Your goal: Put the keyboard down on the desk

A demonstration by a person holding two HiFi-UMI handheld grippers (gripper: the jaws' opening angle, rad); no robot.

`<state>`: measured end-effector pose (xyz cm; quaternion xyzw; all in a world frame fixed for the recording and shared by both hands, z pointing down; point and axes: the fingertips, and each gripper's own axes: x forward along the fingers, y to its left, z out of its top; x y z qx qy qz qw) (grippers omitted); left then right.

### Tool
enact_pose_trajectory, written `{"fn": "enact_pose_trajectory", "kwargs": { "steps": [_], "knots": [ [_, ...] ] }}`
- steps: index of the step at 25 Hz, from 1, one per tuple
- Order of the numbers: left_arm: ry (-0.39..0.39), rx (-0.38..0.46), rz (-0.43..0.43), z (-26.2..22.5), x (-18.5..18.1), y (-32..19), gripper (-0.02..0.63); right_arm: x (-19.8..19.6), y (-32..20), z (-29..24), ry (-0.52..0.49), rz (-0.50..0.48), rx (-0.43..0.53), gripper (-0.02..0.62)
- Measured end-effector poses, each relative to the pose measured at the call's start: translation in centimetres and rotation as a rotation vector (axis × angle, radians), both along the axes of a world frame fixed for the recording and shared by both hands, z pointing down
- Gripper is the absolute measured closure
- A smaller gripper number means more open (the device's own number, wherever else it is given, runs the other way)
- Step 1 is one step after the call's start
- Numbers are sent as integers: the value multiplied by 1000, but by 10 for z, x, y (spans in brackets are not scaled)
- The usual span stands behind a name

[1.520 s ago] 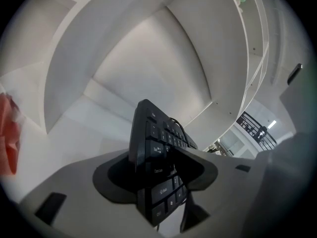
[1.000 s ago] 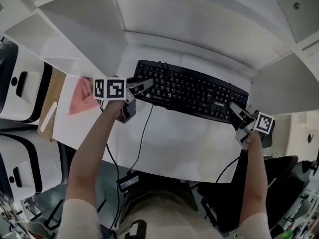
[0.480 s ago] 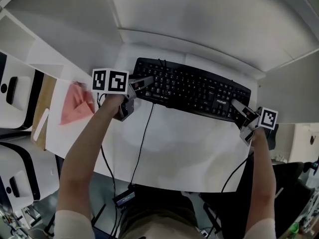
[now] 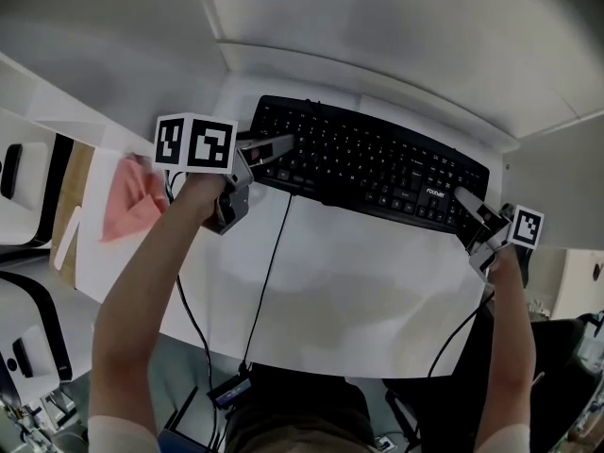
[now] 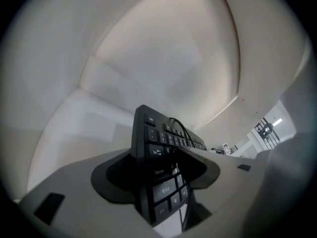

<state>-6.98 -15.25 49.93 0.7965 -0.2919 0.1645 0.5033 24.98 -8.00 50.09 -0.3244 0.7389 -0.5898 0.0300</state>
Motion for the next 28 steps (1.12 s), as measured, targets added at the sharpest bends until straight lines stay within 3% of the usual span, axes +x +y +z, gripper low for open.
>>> {"fn": "enact_pose_trajectory", "kwargs": {
  "steps": [9, 10, 12, 14, 15, 17, 21, 28],
  "knots": [
    [80, -18, -35, -18, -1, 3, 385, 2, -3, 10, -91, -26, -37, 403],
    [109, -23, -38, -16, -1, 2, 387, 2, -2, 9, -88, -24, -49, 403],
    [247, -21, -64, -12, 2, 0, 414, 4, 0, 2, -53, -11, -59, 405],
    [374, 39, -68, -9, -1, -4, 433, 3, 2, -5, -8, 7, -45, 407],
    [388, 80, -53, -9, -2, -7, 431, 1, 2, -5, 7, 14, -34, 407],
    [337, 88, -41, -3, -5, -10, 422, 0, 3, -5, 25, 19, -23, 407],
    [225, 4, -45, 1, -2, -7, 407, 2, 1, -5, 26, 2, -45, 402],
    [158, -2, -52, 3, -4, -7, 394, 1, 1, -4, 50, 13, -11, 394]
  ]
}}
